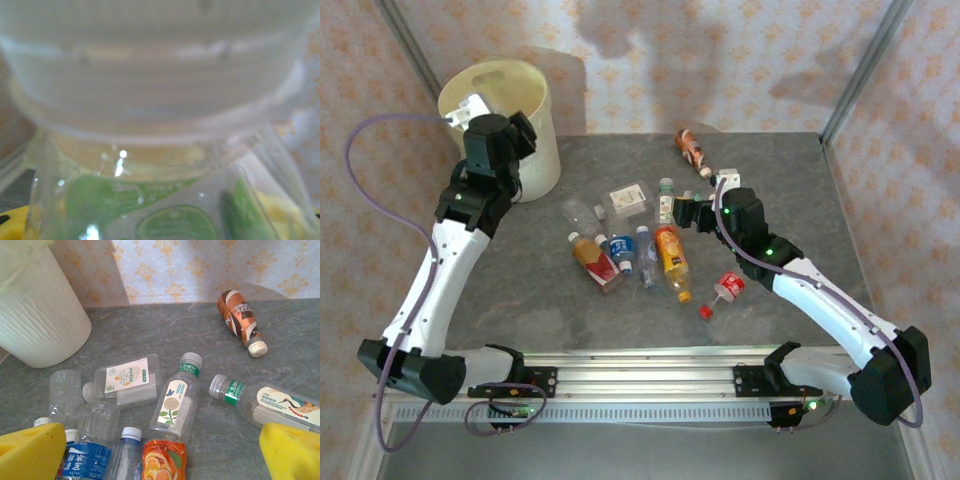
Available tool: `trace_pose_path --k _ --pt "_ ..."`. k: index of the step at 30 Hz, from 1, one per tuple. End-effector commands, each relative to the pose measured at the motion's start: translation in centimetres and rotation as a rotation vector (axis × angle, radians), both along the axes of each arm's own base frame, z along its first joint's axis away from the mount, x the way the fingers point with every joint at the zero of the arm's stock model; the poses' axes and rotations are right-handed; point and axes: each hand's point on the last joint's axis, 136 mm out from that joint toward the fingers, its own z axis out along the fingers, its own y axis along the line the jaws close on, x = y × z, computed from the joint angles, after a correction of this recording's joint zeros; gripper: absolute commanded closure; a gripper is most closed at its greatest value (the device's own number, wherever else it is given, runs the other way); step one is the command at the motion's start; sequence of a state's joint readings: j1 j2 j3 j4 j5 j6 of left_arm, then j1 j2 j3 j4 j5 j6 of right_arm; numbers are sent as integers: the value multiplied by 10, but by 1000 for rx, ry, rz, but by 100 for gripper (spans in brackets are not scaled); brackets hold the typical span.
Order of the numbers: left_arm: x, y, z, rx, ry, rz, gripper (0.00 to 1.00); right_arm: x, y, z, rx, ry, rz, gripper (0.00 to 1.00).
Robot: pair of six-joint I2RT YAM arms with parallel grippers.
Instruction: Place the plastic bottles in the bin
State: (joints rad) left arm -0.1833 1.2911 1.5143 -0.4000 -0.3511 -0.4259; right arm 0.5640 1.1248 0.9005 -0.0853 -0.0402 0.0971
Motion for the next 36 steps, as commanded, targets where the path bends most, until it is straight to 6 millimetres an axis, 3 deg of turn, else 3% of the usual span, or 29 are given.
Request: trace_pose_path --k 1,7,14,18,25,28,36 --pt "16 38 38 86 -78 134 35 1 -3 21 12 -36 -21 1" --pt "57 72 49 98 -76 178 35 -4 -8 20 5 -26 -26 1" --pt "92 90 25 146 -9 251 35 -9 -16 18 -15 -13 -47 1" --pt "115 107 3 120 40 275 35 -11 -21 17 -23 -7 -60 1" --pt "167 122 -64 72 235 143 35 -17 -29 6 -44 23 -73 1" --pt "175 128 -84 67 297 135 36 -20 -25 1 -39 43 -45 1" --pt "191 135 -116 76 399 76 36 -17 -31 -23 -54 91 -77 1"
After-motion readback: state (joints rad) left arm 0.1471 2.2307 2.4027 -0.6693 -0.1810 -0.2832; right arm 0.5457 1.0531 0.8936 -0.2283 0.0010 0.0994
